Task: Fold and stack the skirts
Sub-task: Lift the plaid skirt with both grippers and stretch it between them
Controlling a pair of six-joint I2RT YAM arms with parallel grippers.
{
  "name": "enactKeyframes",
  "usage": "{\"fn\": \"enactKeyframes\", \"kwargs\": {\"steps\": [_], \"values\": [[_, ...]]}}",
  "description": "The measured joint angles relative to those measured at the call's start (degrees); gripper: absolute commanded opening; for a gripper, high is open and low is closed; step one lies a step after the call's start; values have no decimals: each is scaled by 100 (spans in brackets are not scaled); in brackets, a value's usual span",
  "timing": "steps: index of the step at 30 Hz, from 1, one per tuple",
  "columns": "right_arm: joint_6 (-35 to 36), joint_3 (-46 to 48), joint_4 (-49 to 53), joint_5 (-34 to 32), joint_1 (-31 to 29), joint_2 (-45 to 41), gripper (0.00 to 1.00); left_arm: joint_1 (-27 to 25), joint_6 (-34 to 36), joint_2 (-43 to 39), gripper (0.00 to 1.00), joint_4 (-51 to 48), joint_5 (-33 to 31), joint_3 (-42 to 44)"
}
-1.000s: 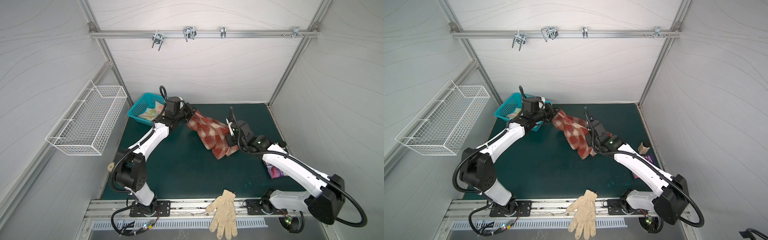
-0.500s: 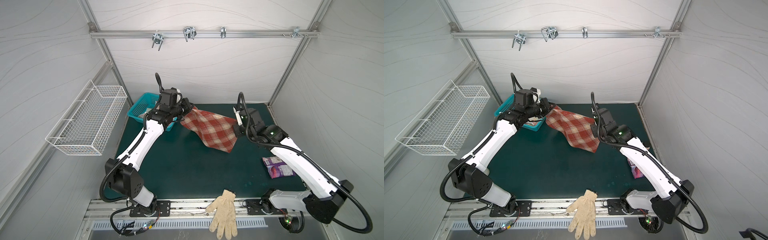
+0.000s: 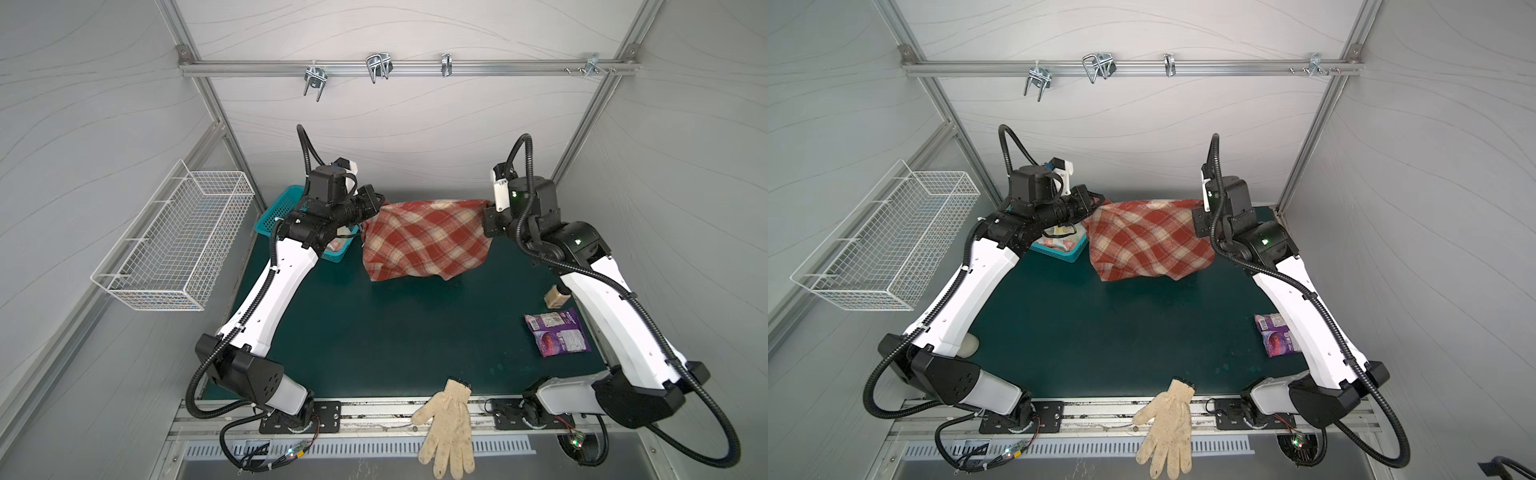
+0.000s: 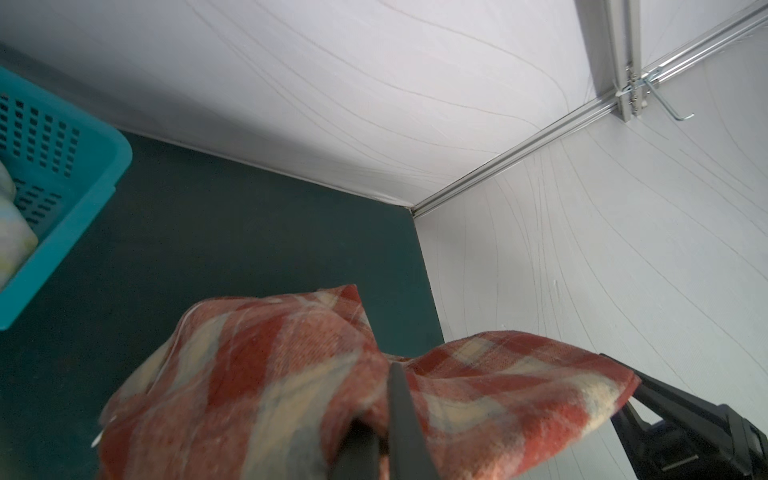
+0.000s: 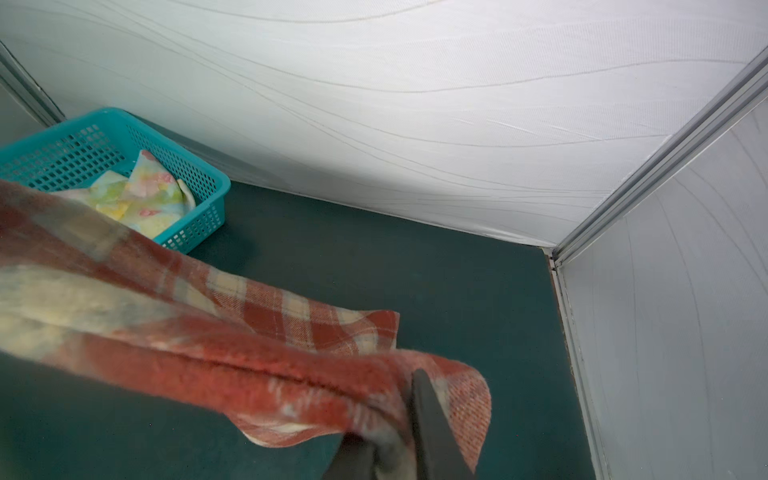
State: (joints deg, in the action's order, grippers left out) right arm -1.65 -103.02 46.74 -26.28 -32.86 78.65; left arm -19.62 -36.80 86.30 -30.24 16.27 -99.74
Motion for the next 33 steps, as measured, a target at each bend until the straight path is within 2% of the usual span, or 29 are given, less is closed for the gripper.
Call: {"fn": "enactKeyframes", "kwargs": {"steps": [6,12,15,19,26,33], "values": [[11,-837,170,111,227,476,16,0,275,225,0,-321,11,-1010],[20,-2009,420,345,664,1154,16,0,415,1123,0,-570,138,-2317],[26,-2175,501,400,752,1248,16,0,428,1397,0,-664,164,-2487],[24,-2087,557,474,750,1207,16,0,431,1480,0,-826,175,-2426],[-39,-1106,522,682,710,634,16,-4,487,1054,0,-713,175,-1703],[-260,-179,474,789,339,-164,19,-4,529,92,0,-527,129,-448]]}}
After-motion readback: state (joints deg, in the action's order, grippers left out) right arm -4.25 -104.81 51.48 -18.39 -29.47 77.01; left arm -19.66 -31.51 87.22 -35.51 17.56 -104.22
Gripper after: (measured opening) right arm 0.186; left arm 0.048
